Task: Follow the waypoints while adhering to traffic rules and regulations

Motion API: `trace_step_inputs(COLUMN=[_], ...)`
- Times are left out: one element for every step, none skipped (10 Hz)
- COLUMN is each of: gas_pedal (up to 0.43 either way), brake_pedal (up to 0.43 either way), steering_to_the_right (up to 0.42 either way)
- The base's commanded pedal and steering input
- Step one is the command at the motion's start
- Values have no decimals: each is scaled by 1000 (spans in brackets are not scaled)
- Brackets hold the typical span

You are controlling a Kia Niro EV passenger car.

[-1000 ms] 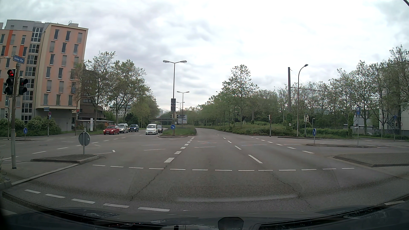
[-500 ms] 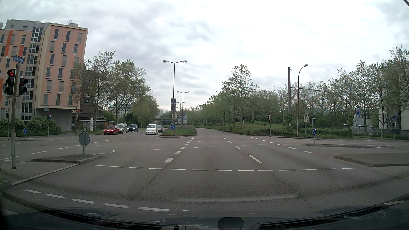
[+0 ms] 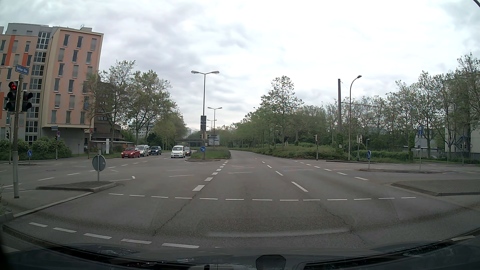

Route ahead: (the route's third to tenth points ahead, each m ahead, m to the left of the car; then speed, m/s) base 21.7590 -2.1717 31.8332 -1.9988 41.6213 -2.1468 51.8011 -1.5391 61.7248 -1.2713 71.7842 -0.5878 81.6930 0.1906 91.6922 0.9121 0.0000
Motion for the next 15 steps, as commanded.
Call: trace_step_inputs(gas_pedal=[0, 0, 0, 0, 0, 0, 0, 0, 0, 0, 0, 0, 0, 0, 0], brake_pedal=[207, 207, 207, 207, 207, 207, 207, 207, 207, 207, 207, 207, 207, 207, 207], steering_to_the_right=[13, 14, 13, 13, 14, 13, 13, 13, 13, 13, 14, 13, 13, 13, 13])
